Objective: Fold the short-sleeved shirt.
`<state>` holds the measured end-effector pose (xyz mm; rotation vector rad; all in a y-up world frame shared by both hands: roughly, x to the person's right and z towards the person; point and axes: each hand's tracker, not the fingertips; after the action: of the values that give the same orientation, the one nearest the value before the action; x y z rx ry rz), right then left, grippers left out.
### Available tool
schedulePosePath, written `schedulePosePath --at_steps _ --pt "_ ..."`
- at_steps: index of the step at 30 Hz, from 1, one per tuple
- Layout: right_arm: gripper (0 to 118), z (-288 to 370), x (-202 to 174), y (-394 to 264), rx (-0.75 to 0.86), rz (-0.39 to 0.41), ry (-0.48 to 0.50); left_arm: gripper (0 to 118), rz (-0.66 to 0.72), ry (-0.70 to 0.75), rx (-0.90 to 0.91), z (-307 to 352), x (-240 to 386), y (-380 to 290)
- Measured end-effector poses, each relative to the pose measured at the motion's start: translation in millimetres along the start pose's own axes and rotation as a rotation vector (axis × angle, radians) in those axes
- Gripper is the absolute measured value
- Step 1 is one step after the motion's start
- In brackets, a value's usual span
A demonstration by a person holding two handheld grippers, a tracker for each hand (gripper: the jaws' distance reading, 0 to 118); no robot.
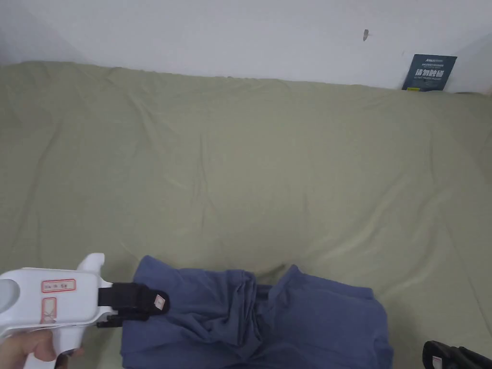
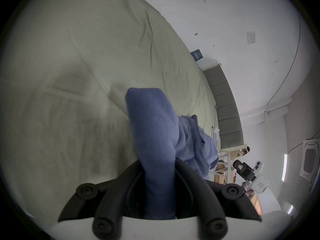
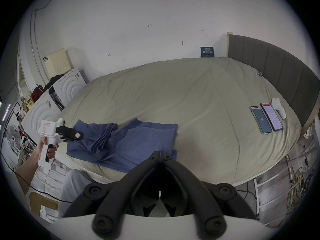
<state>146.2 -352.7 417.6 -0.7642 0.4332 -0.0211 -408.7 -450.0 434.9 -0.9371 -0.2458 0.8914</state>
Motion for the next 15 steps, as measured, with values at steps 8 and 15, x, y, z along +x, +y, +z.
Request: schedulePosePath --at_steps 8,15 --pt "0 9 10 5 0.043 0.035 -0.025 10 -0.011 0.295 0.129 93 23 4" --pt "0 15 19 5 0.059 0.029 -0.044 10 -0.103 0.489 0.115 85 94 -1"
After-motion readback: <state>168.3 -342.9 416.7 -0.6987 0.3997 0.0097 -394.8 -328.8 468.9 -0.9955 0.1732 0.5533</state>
